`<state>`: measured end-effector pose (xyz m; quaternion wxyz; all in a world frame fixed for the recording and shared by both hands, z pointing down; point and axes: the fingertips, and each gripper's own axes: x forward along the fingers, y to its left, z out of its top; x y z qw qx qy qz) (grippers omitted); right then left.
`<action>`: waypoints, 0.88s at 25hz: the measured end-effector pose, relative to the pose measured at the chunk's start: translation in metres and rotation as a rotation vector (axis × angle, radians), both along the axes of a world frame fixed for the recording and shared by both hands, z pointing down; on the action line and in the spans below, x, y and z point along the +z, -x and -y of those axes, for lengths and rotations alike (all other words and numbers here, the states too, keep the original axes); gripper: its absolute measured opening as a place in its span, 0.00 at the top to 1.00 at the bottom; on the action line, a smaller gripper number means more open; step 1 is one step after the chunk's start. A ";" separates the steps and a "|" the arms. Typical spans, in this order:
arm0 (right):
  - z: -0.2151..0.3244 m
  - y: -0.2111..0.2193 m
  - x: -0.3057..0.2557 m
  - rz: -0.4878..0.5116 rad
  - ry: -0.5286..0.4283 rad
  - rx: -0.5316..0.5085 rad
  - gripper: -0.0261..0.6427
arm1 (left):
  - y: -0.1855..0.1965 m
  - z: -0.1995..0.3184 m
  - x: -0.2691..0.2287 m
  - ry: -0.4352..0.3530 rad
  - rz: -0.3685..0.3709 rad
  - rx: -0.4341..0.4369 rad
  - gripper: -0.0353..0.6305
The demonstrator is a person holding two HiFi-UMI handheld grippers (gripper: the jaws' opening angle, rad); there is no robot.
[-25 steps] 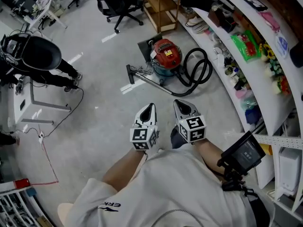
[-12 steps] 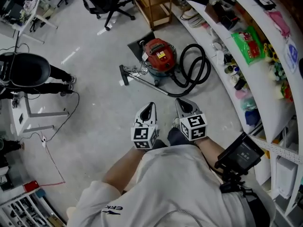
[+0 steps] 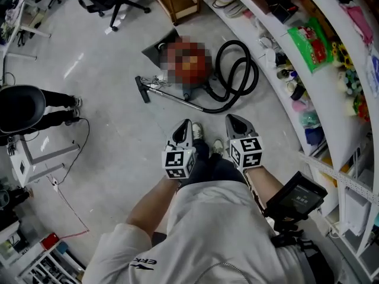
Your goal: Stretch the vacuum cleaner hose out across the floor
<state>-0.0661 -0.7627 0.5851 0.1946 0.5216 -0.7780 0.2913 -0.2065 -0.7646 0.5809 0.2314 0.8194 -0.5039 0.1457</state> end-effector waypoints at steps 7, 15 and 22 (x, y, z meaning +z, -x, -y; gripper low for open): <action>0.041 -0.031 0.054 -0.038 0.058 0.114 0.96 | -0.017 0.050 0.051 0.052 0.019 0.104 0.94; 0.072 -0.057 0.146 -0.070 0.155 0.163 0.96 | -0.030 0.086 0.142 0.139 0.067 0.154 0.94; 0.077 -0.069 0.238 -0.063 0.220 0.198 0.96 | -0.029 0.100 0.231 0.215 0.096 0.183 0.94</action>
